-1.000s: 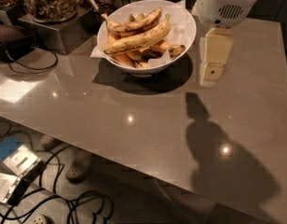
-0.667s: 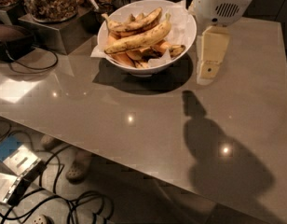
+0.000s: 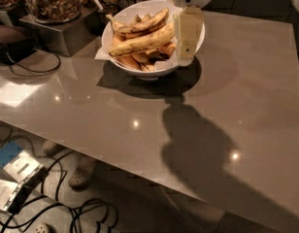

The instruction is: Pick banana from white bowl

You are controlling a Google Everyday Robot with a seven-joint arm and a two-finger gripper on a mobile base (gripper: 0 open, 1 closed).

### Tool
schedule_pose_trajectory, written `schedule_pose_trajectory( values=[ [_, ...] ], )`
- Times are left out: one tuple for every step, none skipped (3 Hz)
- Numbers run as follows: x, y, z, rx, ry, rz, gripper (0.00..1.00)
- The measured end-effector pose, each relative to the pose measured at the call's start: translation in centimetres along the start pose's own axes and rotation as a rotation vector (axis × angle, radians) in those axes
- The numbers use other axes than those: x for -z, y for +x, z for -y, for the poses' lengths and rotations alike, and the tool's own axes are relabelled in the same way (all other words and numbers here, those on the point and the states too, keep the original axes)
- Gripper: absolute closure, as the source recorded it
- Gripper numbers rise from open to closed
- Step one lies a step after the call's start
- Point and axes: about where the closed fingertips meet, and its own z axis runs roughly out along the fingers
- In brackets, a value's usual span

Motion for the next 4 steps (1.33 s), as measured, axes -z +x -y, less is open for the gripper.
schedule_pose_trajectory(
  values=[
    [-0.7,-2.2,1.7,0.037,0.000,0.009,0.00],
    [-1.6,-3.8,2.2,0.057,-0.010,0.010,0.00],
    [-2.7,-4.5,2.6,0.058,-0.025,0.001,0.14],
    [-3.8,-4.4,3.4,0.042,-0.039,-0.012,0.24]
  ],
)
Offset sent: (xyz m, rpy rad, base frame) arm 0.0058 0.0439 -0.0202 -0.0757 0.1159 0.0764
